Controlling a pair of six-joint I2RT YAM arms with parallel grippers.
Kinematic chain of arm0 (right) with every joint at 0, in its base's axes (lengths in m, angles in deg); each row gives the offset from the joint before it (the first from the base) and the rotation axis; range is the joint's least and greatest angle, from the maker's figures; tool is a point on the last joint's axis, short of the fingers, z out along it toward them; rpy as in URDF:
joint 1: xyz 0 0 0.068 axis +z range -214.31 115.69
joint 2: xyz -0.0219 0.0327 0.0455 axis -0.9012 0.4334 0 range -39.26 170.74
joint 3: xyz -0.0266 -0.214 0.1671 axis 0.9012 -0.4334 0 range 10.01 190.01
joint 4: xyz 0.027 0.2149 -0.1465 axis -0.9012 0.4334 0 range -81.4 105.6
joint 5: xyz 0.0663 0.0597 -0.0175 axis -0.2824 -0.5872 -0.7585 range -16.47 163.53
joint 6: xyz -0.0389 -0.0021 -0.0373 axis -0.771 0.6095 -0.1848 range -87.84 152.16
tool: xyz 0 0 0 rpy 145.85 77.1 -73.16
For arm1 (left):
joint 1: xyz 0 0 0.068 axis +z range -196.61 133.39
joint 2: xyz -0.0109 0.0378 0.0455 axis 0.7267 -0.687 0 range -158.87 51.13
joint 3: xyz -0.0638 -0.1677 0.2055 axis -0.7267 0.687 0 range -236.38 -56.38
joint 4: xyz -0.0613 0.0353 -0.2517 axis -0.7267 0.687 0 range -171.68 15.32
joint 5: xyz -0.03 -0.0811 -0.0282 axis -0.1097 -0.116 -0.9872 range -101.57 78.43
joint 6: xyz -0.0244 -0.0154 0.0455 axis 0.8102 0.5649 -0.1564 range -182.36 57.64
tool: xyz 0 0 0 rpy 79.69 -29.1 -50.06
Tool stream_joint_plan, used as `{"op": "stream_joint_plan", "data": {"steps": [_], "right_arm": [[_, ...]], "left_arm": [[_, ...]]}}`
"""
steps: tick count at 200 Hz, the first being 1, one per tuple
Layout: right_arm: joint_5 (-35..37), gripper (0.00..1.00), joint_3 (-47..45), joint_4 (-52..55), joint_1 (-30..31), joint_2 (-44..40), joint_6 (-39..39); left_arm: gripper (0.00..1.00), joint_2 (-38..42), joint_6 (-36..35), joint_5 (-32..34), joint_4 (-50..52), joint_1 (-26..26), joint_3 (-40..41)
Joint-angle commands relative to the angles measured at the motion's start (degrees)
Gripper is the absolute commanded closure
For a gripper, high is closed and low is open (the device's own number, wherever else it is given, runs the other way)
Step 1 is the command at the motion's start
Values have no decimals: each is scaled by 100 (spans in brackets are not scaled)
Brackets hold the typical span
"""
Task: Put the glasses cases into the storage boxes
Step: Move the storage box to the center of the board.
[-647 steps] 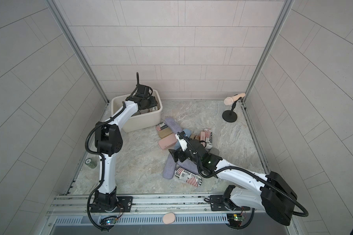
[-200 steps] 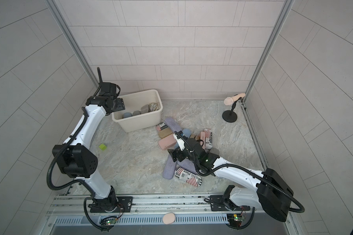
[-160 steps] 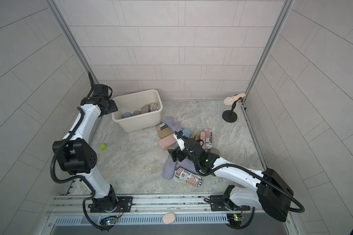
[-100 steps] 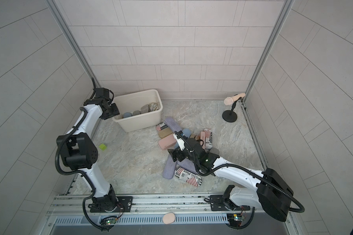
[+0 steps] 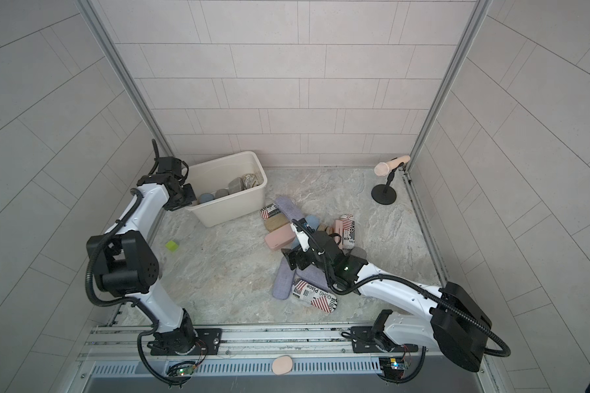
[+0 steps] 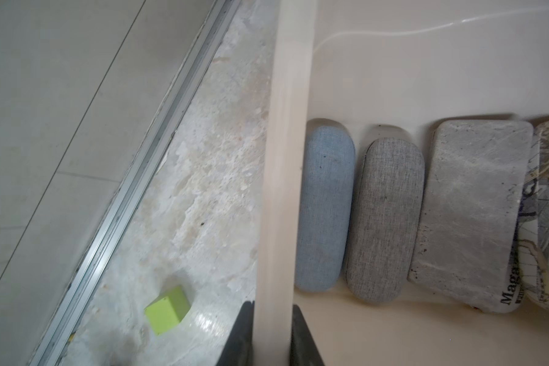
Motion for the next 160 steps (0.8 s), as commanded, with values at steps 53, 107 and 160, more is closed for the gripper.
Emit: {"op": "stream_joint_plan", "data": {"steps": [53,107,160], "right_arm": [[187,5,-28,0,37,-399,-1],[213,6,-37,1,37,-400,3],[372,6,-62,57,42,-532,-41]], "left_arm": [[97,1918,-123,951,745,99,1471],[87,2668,227,759,537,96,2306],[51,2706,129,154,822,99,2209]]}}
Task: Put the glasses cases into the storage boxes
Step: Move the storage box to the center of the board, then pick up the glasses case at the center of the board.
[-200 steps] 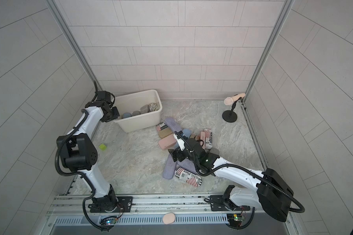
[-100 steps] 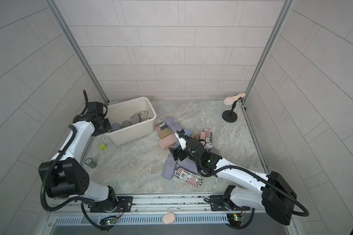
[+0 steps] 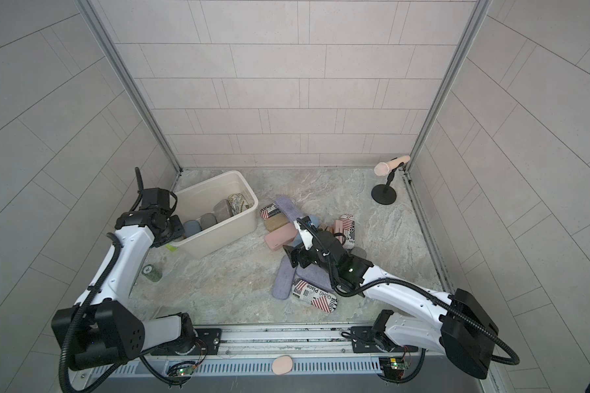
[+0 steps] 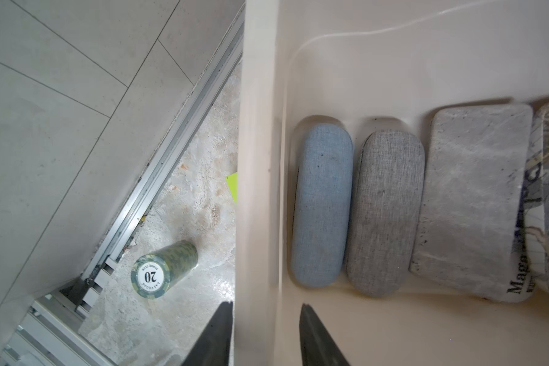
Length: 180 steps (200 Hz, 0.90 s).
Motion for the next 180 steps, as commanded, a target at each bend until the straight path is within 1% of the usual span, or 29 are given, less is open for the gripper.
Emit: {"op": "stream_joint_plan", "data": {"steps": [1,12,19,51,62,74,83,97,106,129,138,153,168,180], "right_arm": [[177,6,-49,29,44,-167,-41],[229,5,-42,42,37,-180,-43],[264,5,-50,49,37,-188,-43],[486,5,-26,108,38,-172,-33],[512,5,-43,83,41,-185,-20],[481,5,-50,-11,37,-264,-32],[505,5,-248,-89,37,-355,-32],[723,4,-402,-209,20,-482,-43],[949,4,-443,-222,-4,-529,-18],[1578,3,-463,-121,-97,-524,144],[1877,3,-464,-41,-175,-487,264],[2133,3,-435,149,-419,-446,525],[2010,2,-471,283,-807,-440,812],[1878,1,-566,254,-1041,-514,962]], "left_arm": [[50,120,-94,-176,259,12,-69],[43,134,-165,-250,400,16,-245],[41,163,-201,-285,538,13,-449],[37,569,-361,-552,994,-56,-1280],[37,720,-378,-495,1092,-218,-1504],[37,916,-316,-475,1137,-507,-1631],[37,1069,-269,-435,1131,-856,-1683],[36,1276,-204,246,1140,-1644,-1689],[36,1367,-105,523,1136,-2106,-1628],[36,1446,434,594,1052,-3146,-1329],[36,1433,646,765,903,-3686,-1143],[35,1316,1007,1012,547,-4623,-735],[33,1030,1239,1023,182,-5329,-358],[31,696,1420,971,155,-5694,-278]]}}
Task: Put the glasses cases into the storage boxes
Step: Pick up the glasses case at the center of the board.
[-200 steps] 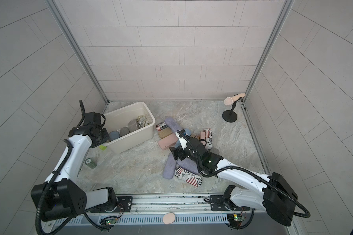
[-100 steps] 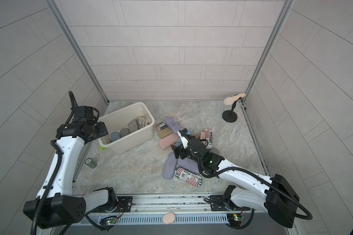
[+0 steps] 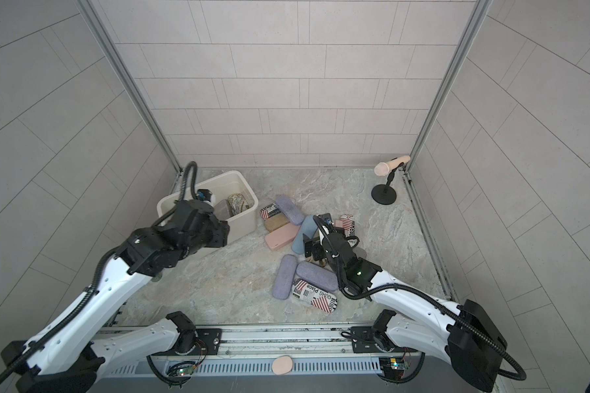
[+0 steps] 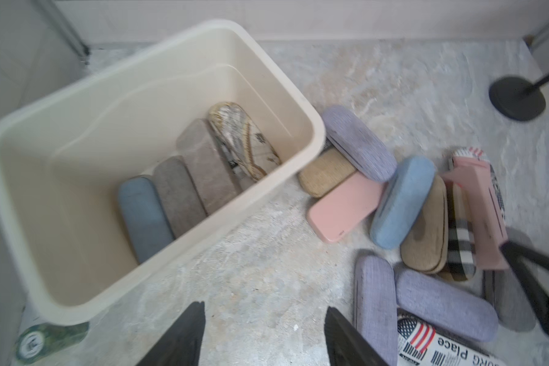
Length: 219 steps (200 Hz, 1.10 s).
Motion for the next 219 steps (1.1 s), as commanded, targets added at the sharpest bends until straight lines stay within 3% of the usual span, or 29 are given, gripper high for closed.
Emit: {"op": "stream_joint_plan", "data": {"steps": [1,44,84,125,164,219], "right_arm": [[241,2,-128,187,-400,-79,556],[271,1,-280,175,-656,-244,750],[223,0,-239,236,-676,-237,771],[206,0,-257,263,-676,-377,789],[110,0,-248,257,-682,-402,804],[73,0,-248,255,-676,-431,815]], "left_arm": [[31,-509,718,245,-269,-657,299],[22,-1619,1326,-662,-1548,-1636,962],[10,-2678,1759,-762,-1981,-2187,879],[10,-3423,1946,-232,-1900,-2188,764],[12,-3986,1614,-594,-2145,-2186,586],[29,-4310,1721,-474,-2161,-2116,616]]}}
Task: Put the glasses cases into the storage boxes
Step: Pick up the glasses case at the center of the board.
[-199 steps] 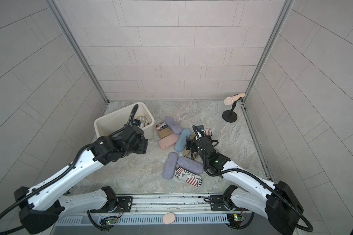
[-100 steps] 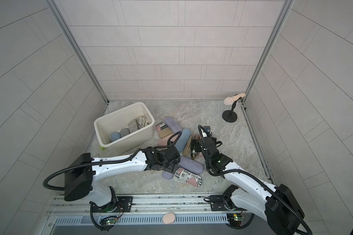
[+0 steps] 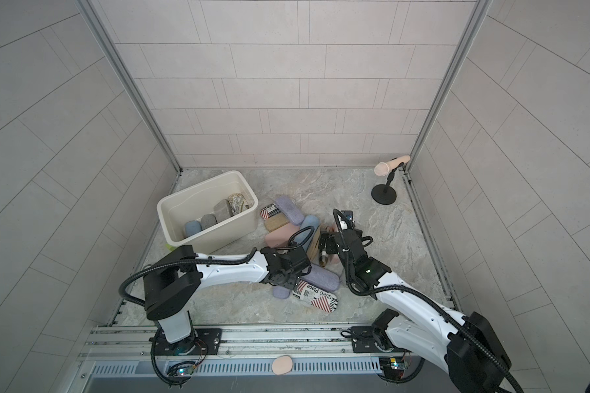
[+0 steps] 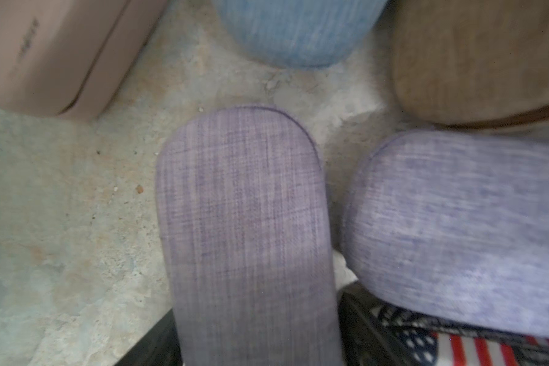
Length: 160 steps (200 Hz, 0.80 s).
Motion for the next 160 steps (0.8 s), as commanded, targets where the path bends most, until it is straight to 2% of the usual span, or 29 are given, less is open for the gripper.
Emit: {"op": "stream_joint_plan", "data": {"steps": [1,25,45,77,113,128,144,160], "right_arm": [[-5,0,17,43,-11,-116,130],[-21,0,8,35,-15,-131,124],[-87,1,11,27,-5,-125,117],[-269,2,38,-26,-2,-51,94],[-779,3,144,-107,13,149,-31],[-1203,3,136,-281,42,220,-134],[-1580,3,207,-410,181,378,-281],[-1669,4,343,-402,458,576,-512]], "left_arm": [[29,-30,147,193,67,52,-59],[32,165,87,282,152,70,35],[38,419,-85,525,418,82,0],[38,846,-185,802,794,117,-44],[39,1379,-509,1101,1285,110,-109],[39,1657,-579,1256,1511,111,-222],[40,1921,-571,1572,1874,111,-444],[41,2211,-594,1848,2127,125,-667]]}}
